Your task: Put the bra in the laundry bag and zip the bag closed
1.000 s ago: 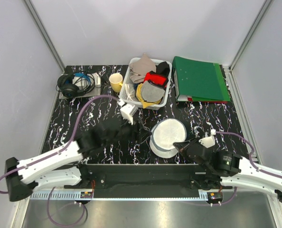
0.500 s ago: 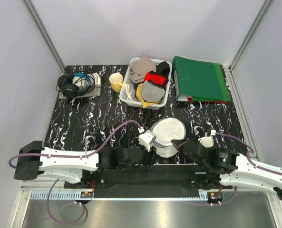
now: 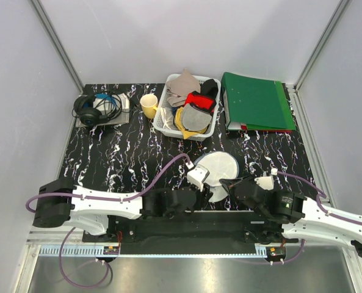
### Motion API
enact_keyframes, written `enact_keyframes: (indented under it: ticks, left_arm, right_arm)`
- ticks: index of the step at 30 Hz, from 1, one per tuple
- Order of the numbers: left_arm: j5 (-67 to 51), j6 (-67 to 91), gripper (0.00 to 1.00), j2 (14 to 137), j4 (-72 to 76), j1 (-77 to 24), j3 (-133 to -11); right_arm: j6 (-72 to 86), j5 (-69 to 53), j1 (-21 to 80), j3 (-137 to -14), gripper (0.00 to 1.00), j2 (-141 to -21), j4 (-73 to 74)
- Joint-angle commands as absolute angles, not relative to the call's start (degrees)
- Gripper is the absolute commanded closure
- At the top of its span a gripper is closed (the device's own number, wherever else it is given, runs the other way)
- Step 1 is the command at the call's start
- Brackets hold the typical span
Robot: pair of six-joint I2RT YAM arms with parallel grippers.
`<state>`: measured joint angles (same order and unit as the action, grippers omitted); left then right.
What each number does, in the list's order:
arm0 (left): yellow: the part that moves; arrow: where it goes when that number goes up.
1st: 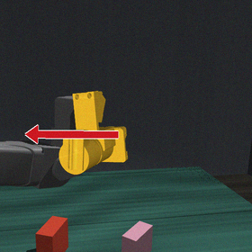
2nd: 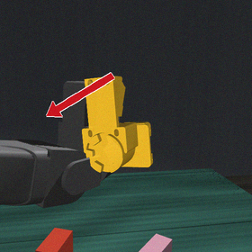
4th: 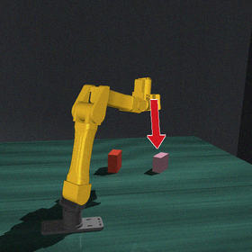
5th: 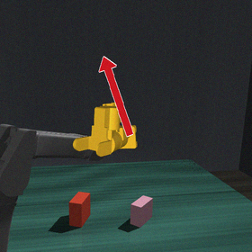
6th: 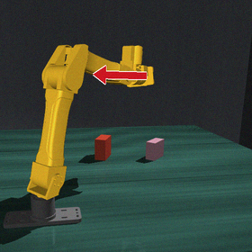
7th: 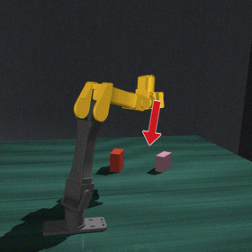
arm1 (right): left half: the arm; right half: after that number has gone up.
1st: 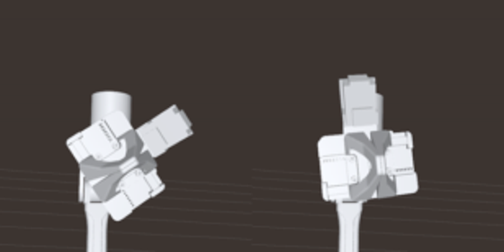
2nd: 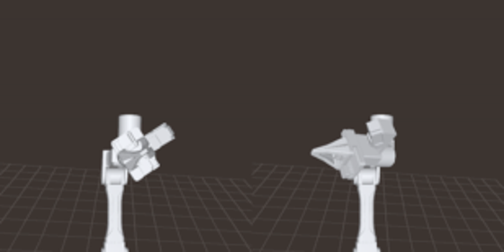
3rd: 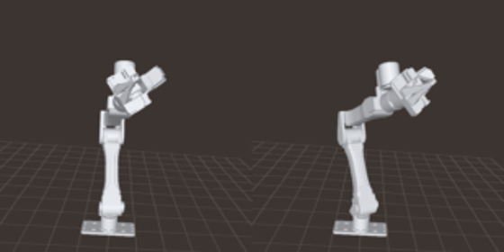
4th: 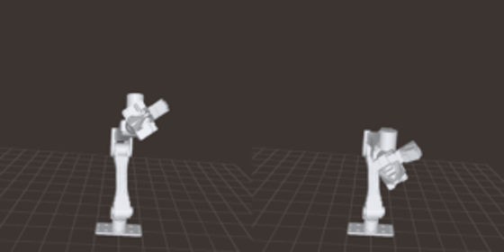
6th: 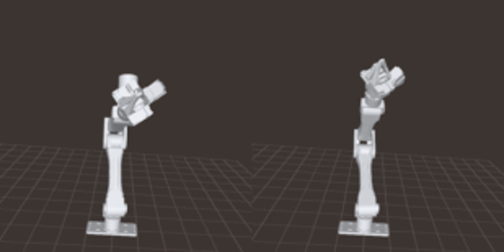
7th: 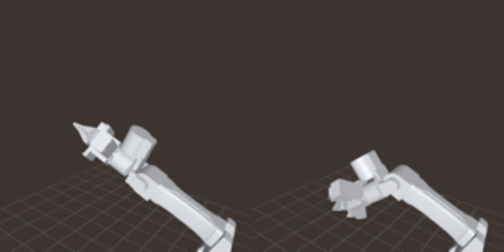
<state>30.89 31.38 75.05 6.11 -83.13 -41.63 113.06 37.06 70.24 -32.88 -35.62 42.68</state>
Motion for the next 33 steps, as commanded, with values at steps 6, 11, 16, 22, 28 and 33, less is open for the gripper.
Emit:
enact_keyframes:
  ticks: [6, 11, 16, 22, 28, 33]
  left_arm:
    - [35.2, 28.7, 0.55, 77.4, 17.0, -83.4, -45.5]
    - [35.2, 28.7, 0.51, 78.1, 18.7, -83.4, -45.2]
    - [37.8, 30.0, 0.57, 79.9, 17.7, -83.4, -46.2]
    - [43.8, 31.9, 0.70, 83.5, 13.2, -83.4, -49.9]
    - [46.1, 32.9, 0.87, 84.6, 12.1, -83.1, -51.3]
    - [46.2, 33.6, 1.00, 83.5, 8.3, -81.2, -49.9]
  right_arm:
    - [124.5, 40.3, 70.5, -34.5, 1.00, -36.7, 39.7]
    - [125.2, 40.3, 70.6, -34.7, 1.00, -37.5, 38.2]
    - [125.5, 39.8, 70.6, -35.3, 1.00, -38.5, 37.4]
    - [126.4, 39.2, 70.6, -35.1, 1.00, -39.0, 36.4]
    - [126.7, 39.0, 70.6, -35.3, 1.00, -40.1, 35.9]
    - [124.8, 39.2, 70.6, -34.2, 1.00, -38.1, 36.6]
